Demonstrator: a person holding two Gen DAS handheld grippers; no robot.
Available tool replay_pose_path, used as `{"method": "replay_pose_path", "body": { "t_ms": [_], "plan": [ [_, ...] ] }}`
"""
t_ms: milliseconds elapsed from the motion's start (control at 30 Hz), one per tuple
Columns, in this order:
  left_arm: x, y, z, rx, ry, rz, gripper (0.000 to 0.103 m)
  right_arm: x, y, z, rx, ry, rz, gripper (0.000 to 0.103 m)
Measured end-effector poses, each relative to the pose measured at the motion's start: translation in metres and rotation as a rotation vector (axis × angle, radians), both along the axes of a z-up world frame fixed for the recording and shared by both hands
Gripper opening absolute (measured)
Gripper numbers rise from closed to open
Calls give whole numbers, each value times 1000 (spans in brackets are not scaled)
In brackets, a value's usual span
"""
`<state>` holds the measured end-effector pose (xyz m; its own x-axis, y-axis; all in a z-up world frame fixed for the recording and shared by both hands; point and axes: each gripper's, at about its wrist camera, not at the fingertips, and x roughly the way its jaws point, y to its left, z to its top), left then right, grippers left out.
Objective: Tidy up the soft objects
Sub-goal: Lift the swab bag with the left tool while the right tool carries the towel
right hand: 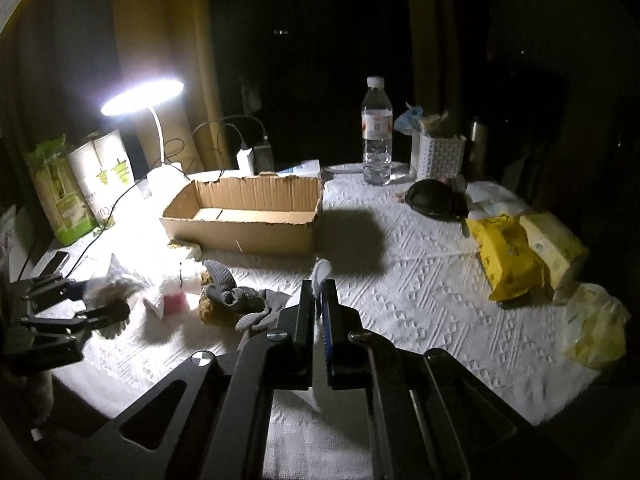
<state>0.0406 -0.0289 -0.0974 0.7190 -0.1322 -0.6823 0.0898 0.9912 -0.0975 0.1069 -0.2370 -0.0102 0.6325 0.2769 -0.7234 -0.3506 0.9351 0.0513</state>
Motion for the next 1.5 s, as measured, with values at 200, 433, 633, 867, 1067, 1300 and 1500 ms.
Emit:
{"method": "replay_pose_path", "body": {
  "t_ms": [200, 433, 633, 867, 1067, 1300, 1500],
  "plan": [
    [-3, 7, -4, -3, 13, 20, 49, 10, 11, -44, 20, 126, 5, 19],
    [-5, 14, -14, -10, 40, 54, 49, 17, 32, -94, -93, 226, 34, 48],
    [-2, 15, -18, -16, 52, 59, 50, 12, 27, -115, -192, 253, 20, 57],
    [2, 12, -19, -18, 62, 51, 50, -5, 37, -118, -246, 150, 76, 55],
    [1, 10, -18, -21, 63, 51, 50, -2, 29, -115, -141, 164, 117, 2],
    [2, 7, -8, -12, 42, 43, 50, -3, 16, -82, -81, 90, 86, 1],
    [6, 6, 0, -7, 26, 37, 50, 1, -2, -50, -54, 24, 43, 1]
  ]
}}
